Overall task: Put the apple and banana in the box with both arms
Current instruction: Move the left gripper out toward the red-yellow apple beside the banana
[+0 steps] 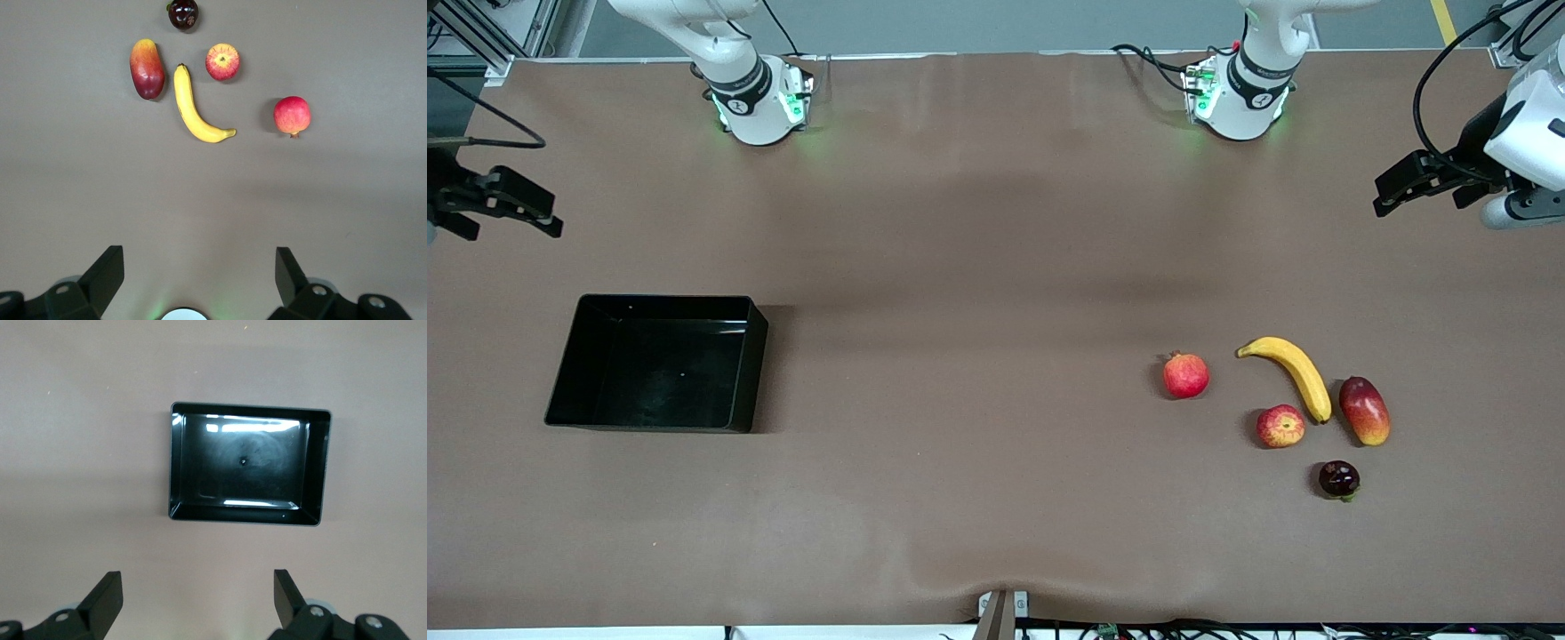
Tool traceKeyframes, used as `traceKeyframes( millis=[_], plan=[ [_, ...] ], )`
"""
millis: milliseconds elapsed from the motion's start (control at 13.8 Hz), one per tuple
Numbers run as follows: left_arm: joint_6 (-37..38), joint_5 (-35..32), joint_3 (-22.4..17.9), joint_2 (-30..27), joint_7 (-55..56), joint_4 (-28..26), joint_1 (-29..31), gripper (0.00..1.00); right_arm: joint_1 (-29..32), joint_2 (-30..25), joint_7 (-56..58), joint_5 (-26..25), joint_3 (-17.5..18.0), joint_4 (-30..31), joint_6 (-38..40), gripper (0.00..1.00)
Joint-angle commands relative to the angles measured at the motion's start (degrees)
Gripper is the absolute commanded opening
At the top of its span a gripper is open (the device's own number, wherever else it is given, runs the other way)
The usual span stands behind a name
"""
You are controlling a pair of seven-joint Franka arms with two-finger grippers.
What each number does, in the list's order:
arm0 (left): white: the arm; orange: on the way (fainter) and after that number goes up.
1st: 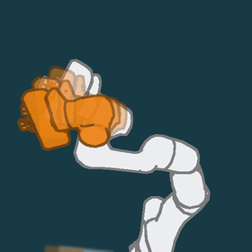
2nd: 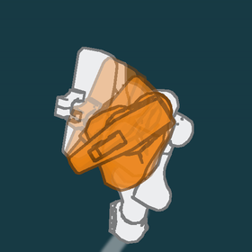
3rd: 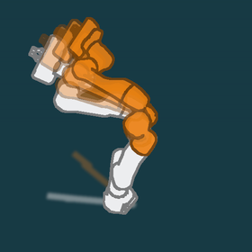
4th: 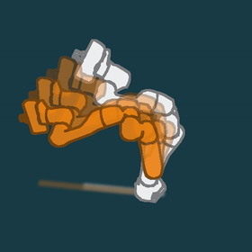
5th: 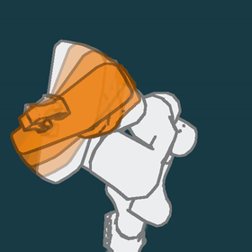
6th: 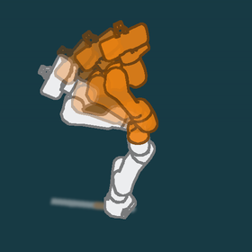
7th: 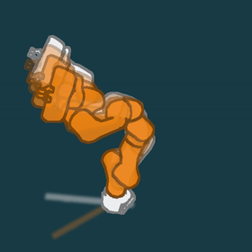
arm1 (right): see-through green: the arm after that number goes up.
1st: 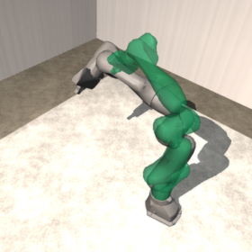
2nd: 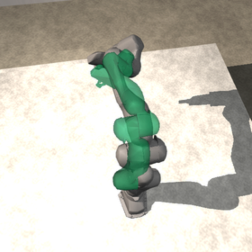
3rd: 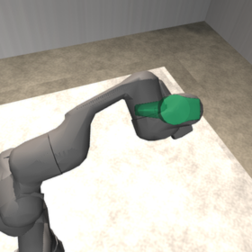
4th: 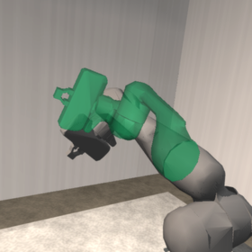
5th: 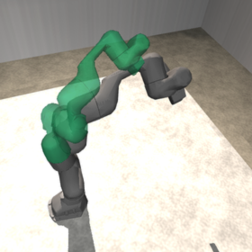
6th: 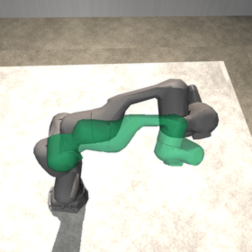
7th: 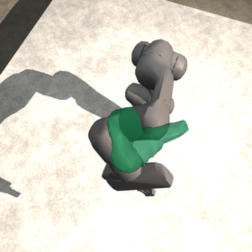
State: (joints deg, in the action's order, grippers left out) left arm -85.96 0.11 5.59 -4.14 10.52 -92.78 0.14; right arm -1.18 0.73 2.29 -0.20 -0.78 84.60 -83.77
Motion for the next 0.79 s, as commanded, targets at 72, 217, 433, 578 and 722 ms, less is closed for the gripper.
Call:
traceKeyframes(
  millis=[72, 217, 433, 578, 722],
  plan=[
    [0.97, 0.16, 0.13, 0.98, -1.11, 1.2, 0.47, 1.0, -0.06, -0.46, -0.1, -1.03, -0.45, 0.31, 2.29, 1.0],
    [0.97, -0.63, 0.13, 1.68, -1.11, 1.28, 0.21, 1.0, 0.73, -0.55, 0.08, -1.12, -0.72, 0.31, 2.29, 1.0],
    [-0.16, -4.14, 0.13, 4.74, -1.03, 1.9, -0.06, 1.0, 1.62, -0.55, 0.34, -1.12, -0.63, 0.22, 2.82, 1.0],
    [-4.28, -4.06, 0.13, 7.55, -0.33, 1.29, 0.38, 1.0, 2.05, -0.03, 0.08, -1.12, -0.8, 0.74, 3.17, 1.0],
    [-7.8, -4.06, -0.05, 11.16, -0.24, 0.68, 0.82, 1.0, 3.46, 0.67, -0.01, -1.12, -0.72, 1.18, 3.26, 1.0]
  ],
)
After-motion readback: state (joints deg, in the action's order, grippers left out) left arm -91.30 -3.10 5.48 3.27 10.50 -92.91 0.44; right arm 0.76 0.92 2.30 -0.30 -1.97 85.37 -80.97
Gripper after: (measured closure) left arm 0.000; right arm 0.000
